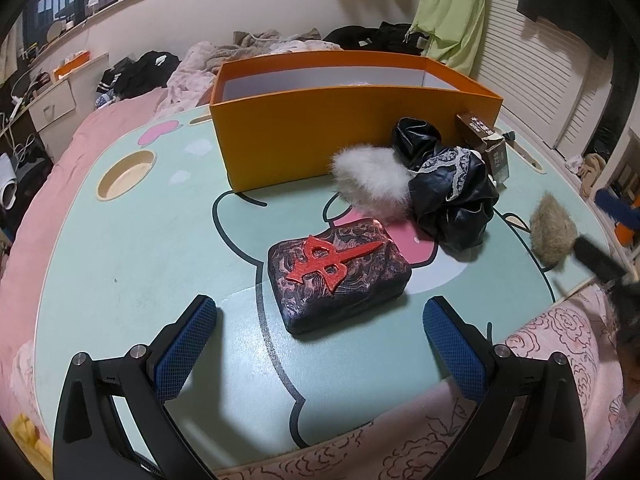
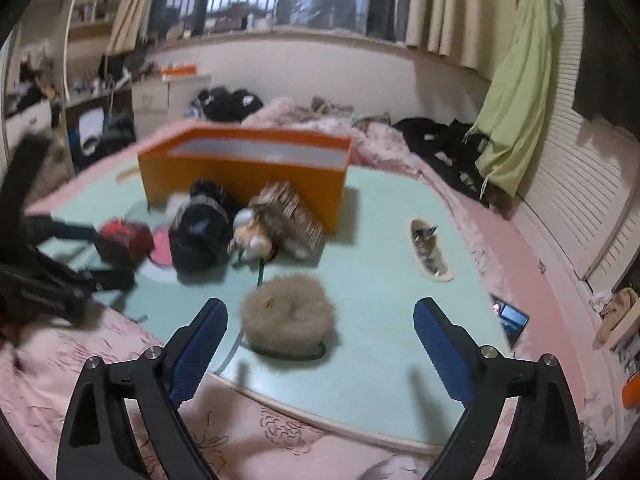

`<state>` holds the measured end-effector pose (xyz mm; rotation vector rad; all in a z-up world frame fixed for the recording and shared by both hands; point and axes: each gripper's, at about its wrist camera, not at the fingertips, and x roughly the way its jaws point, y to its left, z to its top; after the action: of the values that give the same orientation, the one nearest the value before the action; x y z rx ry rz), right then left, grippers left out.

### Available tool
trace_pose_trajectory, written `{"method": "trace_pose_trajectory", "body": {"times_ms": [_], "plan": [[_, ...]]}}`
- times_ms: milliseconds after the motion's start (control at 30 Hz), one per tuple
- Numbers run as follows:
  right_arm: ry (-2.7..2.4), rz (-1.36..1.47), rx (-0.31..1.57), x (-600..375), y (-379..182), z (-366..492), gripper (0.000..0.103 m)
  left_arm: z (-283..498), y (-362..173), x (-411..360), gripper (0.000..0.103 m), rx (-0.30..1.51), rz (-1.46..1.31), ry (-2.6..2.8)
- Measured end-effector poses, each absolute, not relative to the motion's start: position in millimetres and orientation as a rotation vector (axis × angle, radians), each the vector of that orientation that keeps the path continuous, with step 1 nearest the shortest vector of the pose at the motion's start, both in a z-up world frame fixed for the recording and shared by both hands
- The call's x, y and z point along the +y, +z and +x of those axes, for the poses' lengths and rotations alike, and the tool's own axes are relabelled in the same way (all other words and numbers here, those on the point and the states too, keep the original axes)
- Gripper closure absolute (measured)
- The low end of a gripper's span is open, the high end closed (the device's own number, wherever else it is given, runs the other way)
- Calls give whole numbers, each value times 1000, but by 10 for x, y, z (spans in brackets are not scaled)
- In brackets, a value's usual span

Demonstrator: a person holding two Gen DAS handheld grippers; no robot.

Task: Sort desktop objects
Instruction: 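Set the brown printed box beside the figurine and open the right gripper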

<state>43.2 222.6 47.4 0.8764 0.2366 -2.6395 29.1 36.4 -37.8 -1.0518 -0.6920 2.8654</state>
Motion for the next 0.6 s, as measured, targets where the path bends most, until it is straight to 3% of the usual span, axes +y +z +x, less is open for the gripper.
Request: {"method": "trace_pose_trajectory", "body": {"times_ms": [133, 167, 233, 333, 400, 500, 600], "plan": [[-2572, 1007, 148, 2258, 215, 203, 9, 282, -371, 358, 0, -689, -1064, 2865], [-2555, 1011, 112, 2295, 200, 148, 13, 283, -368, 364, 0, -688, -1066, 2866], [-2545, 1002, 116, 2280, 219, 57, 35, 278, -355, 382, 0, -683, -1068, 2867], [-2498, 999, 181, 2088, 239, -93, 47, 279, -350, 381, 0, -680, -1065, 2863], [-2453, 959, 231, 1972, 262, -167, 47, 292, -356, 374, 0, -685, -1063, 2861], [-2464, 878, 180, 1982, 357, -148, 45, 291, -352, 363, 0, -685, -1062, 2861], [-2490, 752, 89, 2184, 457, 33, 9, 299, -358, 343, 0, -694, -1053, 2858]]}}
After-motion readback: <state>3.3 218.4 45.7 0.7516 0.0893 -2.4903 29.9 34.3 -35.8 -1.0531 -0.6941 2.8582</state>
